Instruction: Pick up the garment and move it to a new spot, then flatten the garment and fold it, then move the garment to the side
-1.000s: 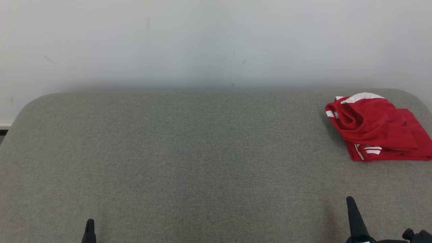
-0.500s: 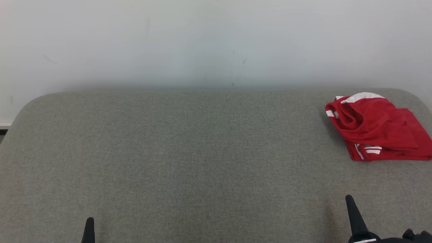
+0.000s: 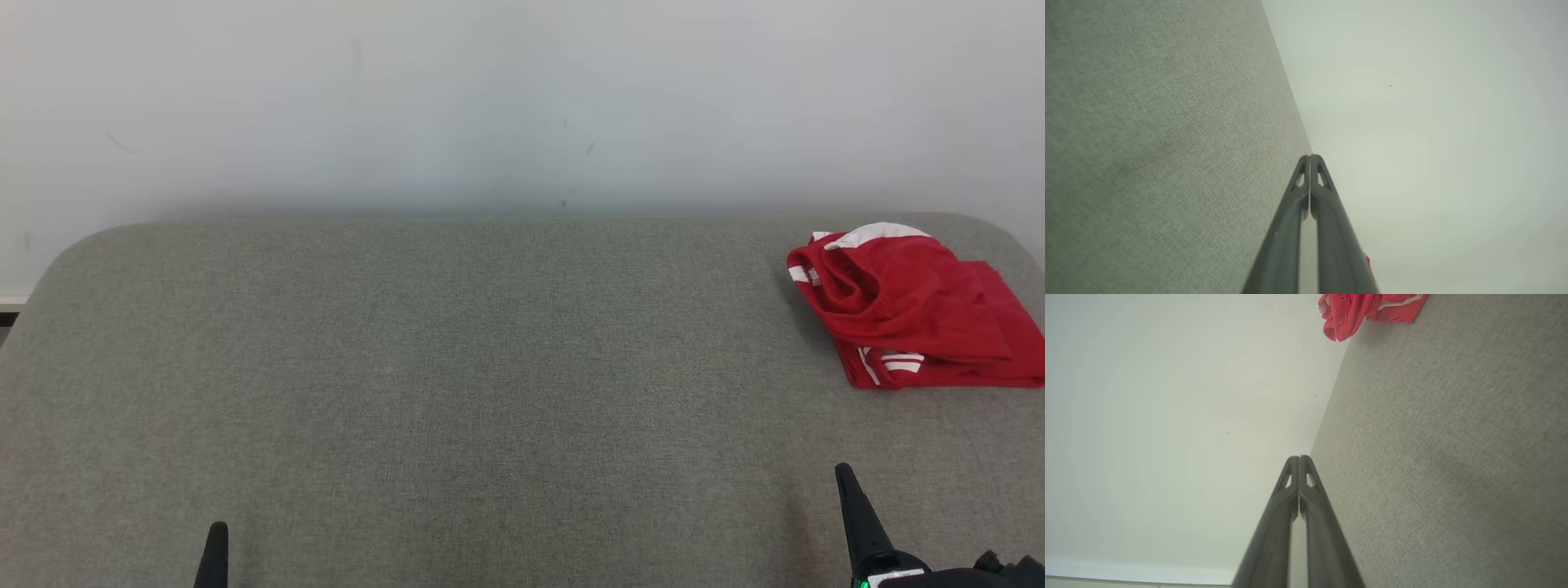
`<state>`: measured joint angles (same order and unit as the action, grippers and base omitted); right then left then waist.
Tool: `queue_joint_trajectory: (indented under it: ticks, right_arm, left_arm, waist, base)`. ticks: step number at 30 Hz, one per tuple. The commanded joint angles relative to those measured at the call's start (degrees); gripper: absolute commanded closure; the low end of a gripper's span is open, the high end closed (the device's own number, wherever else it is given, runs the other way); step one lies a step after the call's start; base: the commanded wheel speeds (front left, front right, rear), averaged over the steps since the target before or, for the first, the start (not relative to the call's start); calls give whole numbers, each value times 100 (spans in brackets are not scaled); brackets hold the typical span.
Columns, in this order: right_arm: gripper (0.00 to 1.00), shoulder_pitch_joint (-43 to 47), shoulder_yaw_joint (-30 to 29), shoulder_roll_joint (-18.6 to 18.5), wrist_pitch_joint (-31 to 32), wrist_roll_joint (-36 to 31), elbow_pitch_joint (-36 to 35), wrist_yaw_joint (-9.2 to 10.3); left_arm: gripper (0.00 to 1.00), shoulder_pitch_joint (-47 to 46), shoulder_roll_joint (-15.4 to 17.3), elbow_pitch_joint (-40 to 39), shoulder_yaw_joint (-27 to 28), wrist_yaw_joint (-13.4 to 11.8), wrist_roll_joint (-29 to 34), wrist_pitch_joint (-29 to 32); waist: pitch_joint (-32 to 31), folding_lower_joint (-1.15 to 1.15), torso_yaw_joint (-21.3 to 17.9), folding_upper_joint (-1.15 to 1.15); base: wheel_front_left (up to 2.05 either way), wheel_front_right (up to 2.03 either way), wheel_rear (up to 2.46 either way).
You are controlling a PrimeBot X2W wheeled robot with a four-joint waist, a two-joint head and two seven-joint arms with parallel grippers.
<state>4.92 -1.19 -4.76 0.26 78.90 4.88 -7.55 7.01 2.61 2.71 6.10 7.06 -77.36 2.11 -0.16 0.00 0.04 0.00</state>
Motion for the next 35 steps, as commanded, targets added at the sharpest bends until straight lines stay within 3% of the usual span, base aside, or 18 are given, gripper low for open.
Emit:
queue_joint_trajectory:
  ticks: [1, 35]
  right_arm:
    - [100, -41, -18, -32, 36, 131, -49, 8]
    - [100, -66, -98, 4, 441, 1559, -161, 11]
  left_arm:
    - [100, 50, 34, -74, 32, 14, -126, 35]
    - [100, 101, 42, -243, 97, 49, -1622, 390]
  waist:
    - [1, 0, 0, 0]
    - [22, 0, -4, 0]
  base:
    - [0, 0, 0]
    - [0, 0, 0]
